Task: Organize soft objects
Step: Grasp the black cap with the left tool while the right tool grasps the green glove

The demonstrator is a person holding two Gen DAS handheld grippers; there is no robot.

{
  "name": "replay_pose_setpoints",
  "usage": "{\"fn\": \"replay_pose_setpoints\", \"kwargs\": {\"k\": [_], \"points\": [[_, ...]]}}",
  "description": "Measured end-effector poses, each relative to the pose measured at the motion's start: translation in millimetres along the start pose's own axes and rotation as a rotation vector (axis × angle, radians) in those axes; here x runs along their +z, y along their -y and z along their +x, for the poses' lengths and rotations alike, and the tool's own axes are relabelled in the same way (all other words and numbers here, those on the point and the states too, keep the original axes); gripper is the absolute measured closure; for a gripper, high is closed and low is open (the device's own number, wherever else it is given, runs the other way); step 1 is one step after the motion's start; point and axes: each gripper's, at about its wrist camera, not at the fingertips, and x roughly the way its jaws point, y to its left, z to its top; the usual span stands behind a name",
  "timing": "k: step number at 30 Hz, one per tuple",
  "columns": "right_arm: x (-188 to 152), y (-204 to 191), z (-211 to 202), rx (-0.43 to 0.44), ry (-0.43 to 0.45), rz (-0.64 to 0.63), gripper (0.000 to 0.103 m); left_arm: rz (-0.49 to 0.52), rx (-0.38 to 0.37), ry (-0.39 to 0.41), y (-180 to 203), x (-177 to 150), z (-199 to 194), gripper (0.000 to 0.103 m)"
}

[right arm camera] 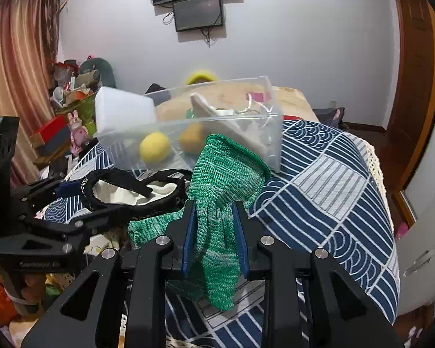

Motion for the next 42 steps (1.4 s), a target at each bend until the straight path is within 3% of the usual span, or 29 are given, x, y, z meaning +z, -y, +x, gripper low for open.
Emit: {"fn": "replay_pose_setpoints", "kwargs": {"k": [4,6,9,18,32,37,42], "points": [[0.0,3.5,1.1,-0.002,0.001,0.016,0.080,-0.013,-0.011,0.021,-1.4,6.3,-1.5,0.048],[-0.4,5.1,2.8,-0.001,-0.003,0.020,0.080,-0.007,-0.014,0.030,-0.6,8.7,-2.5,0.066],[-0.4,5.1,3.6,-0.003,-0.008,0.025,0.080,-0.004,-0.017,0.038,-0.1,10.0,-4.0,0.082],[6.9,-1.6,-3.1,-0.029,0.013,0.019,0.080,-0.067,-0.012,0.074,-16.0,14.4,-23.8,0.085],[48.1,-13.8,-22.4,-0.055,0.145,-0.056,0.080,-0.073,0.019,0.272,-18.4,43.5,-85.3,0.085],[66.8,-16.2,-18.5,-0.062,0.191,-0.071,0.080,-0.068,0.037,0.321,-20.7,64.4,-88.7,0.085],[85.5,-18.5,-9.1,-0.073,0.234,-0.076,0.080,-0.078,0.033,0.322,-25.0,82.2,-74.0,0.085]]}}
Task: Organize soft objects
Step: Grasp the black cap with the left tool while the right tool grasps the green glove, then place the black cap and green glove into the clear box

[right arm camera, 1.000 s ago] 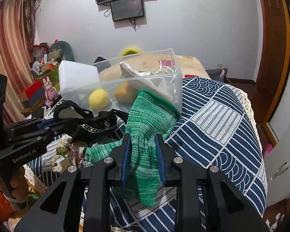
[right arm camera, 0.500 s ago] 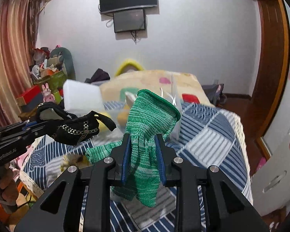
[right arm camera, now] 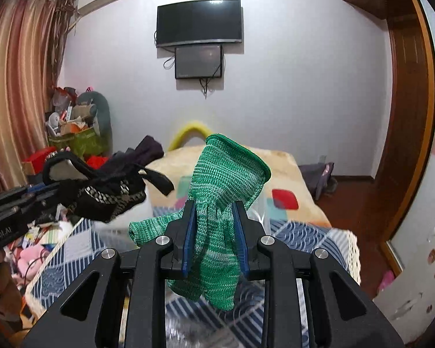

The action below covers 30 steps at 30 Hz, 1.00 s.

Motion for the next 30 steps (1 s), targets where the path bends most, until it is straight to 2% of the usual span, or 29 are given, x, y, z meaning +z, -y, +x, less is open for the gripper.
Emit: {"fn": "replay_pose_setpoints", "kwargs": {"k": [6,17,25,30], "points": [[9.5,-3.6,19.6,-0.009,0.006,-0.004,0.080,-0.005,0.028,-0.033,-3.3,3.7,34.9,0.085],[-6.2,-10.0,66.7,0.041,-0.129,-0.019,0.080,0.000,0.059,-0.117,-7.4,-9.3,93.4,0.085],[-12.2,-17.7,80.6,0.061,-0.207,-0.068,0.080,0.007,0.052,-0.186,-6.8,-23.9,104.9,0.083],[-16.3,-15.3,84.7,0.063,-0.249,-0.074,0.079,0.010,0.053,-0.201,-4.9,-25.6,101.5,0.075]]}}
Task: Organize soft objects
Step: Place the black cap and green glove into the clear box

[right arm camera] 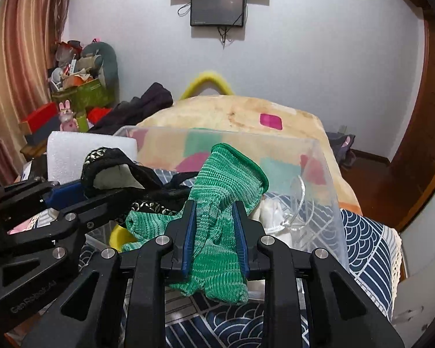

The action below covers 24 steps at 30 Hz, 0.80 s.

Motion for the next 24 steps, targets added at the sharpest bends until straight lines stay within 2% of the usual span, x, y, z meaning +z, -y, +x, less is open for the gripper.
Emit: {"fn": "replay_pose_setpoints", "kwargs": {"k": [4,6,11,15,19,24], "points": [[2.3,4.1,-5.5,-0.005,-0.001,0.014,0.072,0.009,-0.005,0.008,1.4,0.4,-8.5,0.072],[3.1,7.0,-10.8,-0.002,0.005,0.018,0.068,0.023,0.003,0.019,3.3,1.5,-14.7,0.066],[3.5,10.6,-27.9,0.005,0.049,0.030,0.049,0.033,-0.020,0.053,9.8,4.0,-35.0,0.065],[4.7,9.1,-45.3,-0.014,0.096,0.031,0.040,0.048,-0.028,0.083,13.7,7.7,-52.7,0.064],[3.1,4.0,-62.4,-0.034,0.147,0.024,0.037,0.054,-0.020,0.125,12.8,9.4,-72.6,0.057],[-3.1,-1.1,-80.9,-0.045,0.197,0.034,0.028,0.049,-0.026,0.126,9.6,1.8,-86.6,0.045]]}}
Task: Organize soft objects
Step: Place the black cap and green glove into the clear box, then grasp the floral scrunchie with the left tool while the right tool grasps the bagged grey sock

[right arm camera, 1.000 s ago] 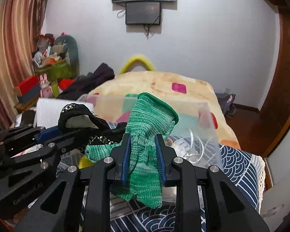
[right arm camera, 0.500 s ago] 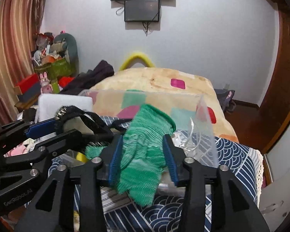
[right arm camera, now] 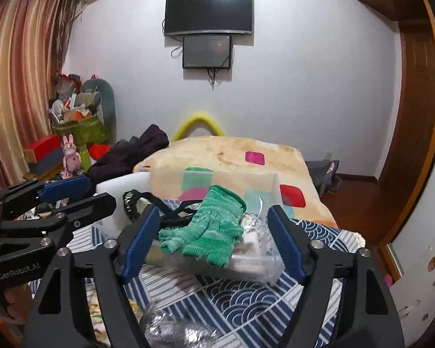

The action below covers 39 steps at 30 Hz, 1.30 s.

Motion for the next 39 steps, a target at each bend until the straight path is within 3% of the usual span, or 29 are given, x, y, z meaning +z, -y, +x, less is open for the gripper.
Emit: {"fn": "replay_pose_setpoints", "kwargs": {"k": [10,17,25,27,29,34,37,39], "points": [[-39.6,-9.2,4.3,0.035,-0.089,0.036,0.027,-0.010,0.016,-0.062,-9.1,-42.7,-11.9,0.033],[-77.3,-10.5,29.4,0.075,-0.232,0.101,0.027,-0.037,0.029,-0.164,-15.4,-75.2,1.0,0.033],[-104.1,-20.5,33.3,0.115,-0.317,0.079,0.028,-0.069,0.004,-0.289,-12.7,-105.3,21.2,0.033],[-109.1,-22.0,36.1,0.140,-0.333,0.077,0.033,-0.072,0.000,-0.303,-11.3,-106.8,23.1,0.030],[-109.5,-24.0,33.8,0.146,-0.325,0.070,0.051,-0.080,-0.006,-0.314,-10.2,-109.3,24.5,0.025],[-107.4,-23.5,29.4,0.173,-0.312,0.069,0.069,-0.083,-0.027,-0.331,-6.2,-114.1,26.5,0.018],[-104.5,-13.0,25.4,0.182,-0.306,0.125,0.072,-0.070,-0.034,-0.357,0.2,-121.6,32.4,0.013],[-103.8,-5.3,21.0,0.132,-0.288,0.136,0.073,-0.068,-0.036,-0.380,2.7,-125.8,38.5,0.013]]}}
